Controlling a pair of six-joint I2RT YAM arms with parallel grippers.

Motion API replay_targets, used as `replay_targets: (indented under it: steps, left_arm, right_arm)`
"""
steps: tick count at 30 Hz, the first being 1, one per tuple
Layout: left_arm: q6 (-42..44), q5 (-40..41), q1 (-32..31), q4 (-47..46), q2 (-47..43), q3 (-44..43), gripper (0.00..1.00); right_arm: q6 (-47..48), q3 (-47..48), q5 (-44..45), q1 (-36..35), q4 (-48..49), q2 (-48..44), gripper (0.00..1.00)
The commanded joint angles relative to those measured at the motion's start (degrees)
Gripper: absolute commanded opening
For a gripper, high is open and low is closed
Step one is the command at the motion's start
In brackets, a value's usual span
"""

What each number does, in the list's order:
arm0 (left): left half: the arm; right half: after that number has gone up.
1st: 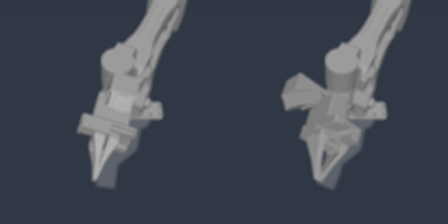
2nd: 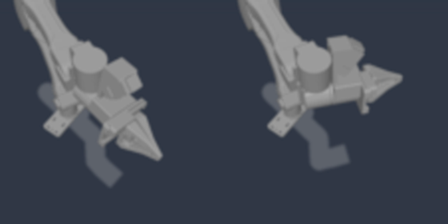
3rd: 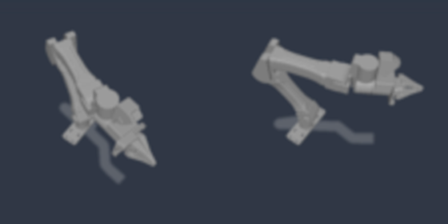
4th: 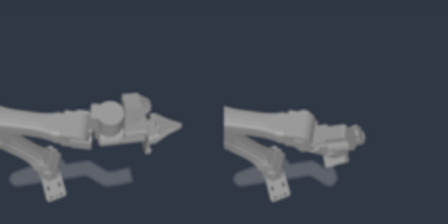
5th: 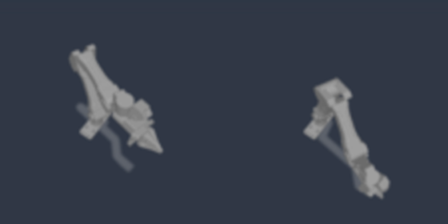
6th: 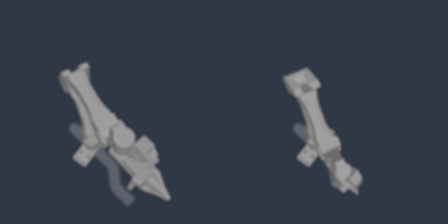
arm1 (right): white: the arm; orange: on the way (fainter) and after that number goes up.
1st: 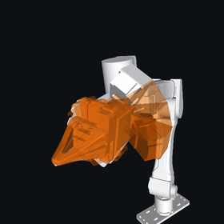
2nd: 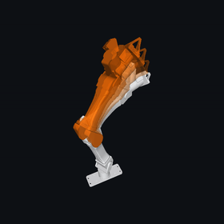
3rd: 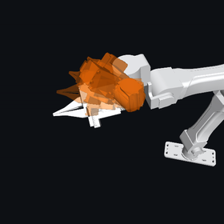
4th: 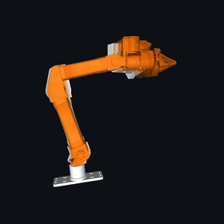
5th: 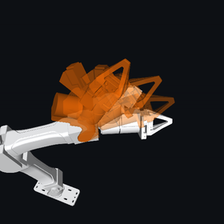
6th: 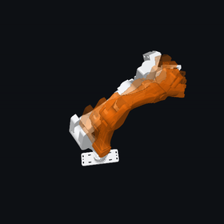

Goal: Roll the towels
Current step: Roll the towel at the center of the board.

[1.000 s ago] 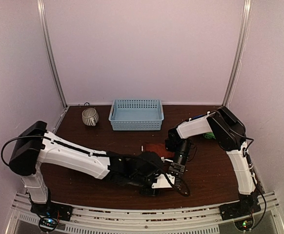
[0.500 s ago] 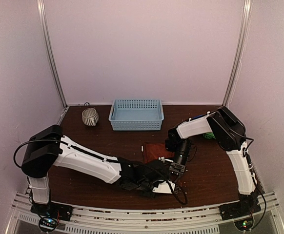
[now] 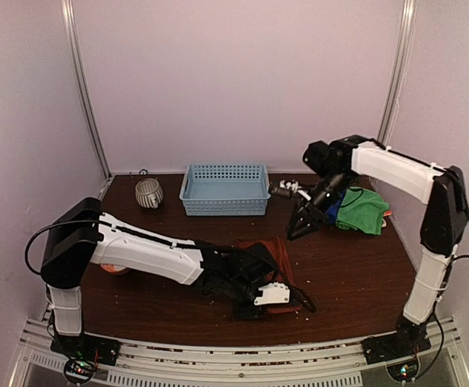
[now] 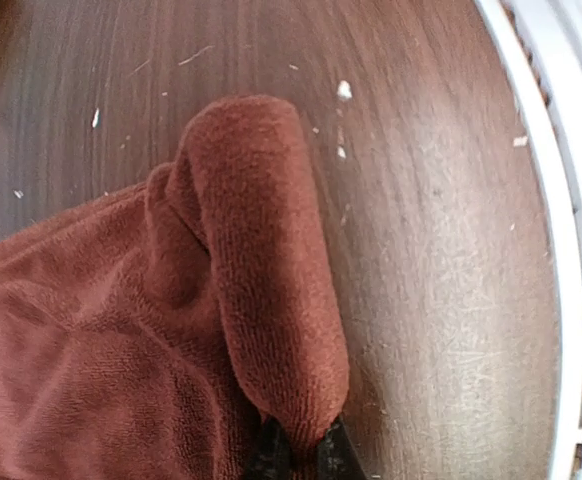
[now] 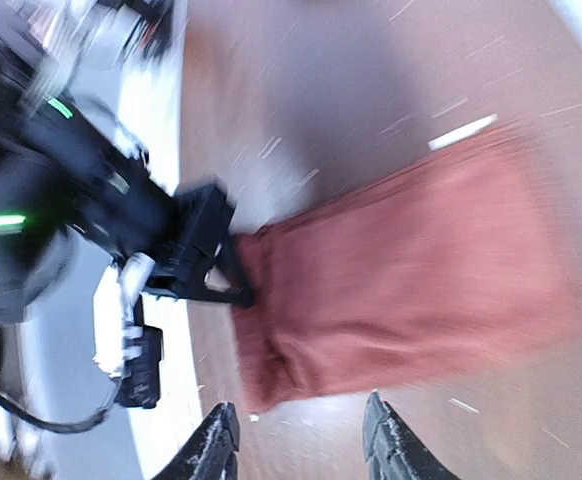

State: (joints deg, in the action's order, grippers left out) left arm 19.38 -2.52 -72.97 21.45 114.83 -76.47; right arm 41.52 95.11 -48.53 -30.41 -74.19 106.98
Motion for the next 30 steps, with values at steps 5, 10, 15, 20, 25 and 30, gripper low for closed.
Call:
replay_targets:
  steps: [5, 10, 15, 20, 25, 30]
  left_arm:
    - [-13.59, -39.26, 12.0, 8.2, 10.57, -10.65, 0.0]
    - [-19.62, -51.03, 16.12, 9.92, 16.58, -14.12, 0.0]
    - [-21.48, -54.21, 17.44, 7.29, 17.28, -11.64, 0.0]
    - [-25.55, -55.22, 18.58, 3.26, 18.21, -9.55, 0.0]
    - [-29.57, -56.48, 18.91, 0.07, 18.5, -8.93, 0.0]
    - [-29.56, -56.41, 19.0, 0.21, 18.59, -8.76, 0.0]
  right_arm:
    - [-13.54, 0.73, 4.02, 3.08, 14.91, -23.82, 0.45]
    - [-4.7, -11.75, -3.94, -0.36, 14.6, -33.07, 0.42]
    - [1.18, -24.06, 13.56, -12.83, 14.51, -36.13, 0.32]
    - [-0.23, -34.27, 24.63, -21.66, 20.82, -33.23, 0.3]
    - [-3.9, -43.77, 38.55, -28.33, 40.33, -31.27, 0.43]
    - [-2.51, -45.41, 41.59, -30.42, 47.23, -26.14, 0.44]
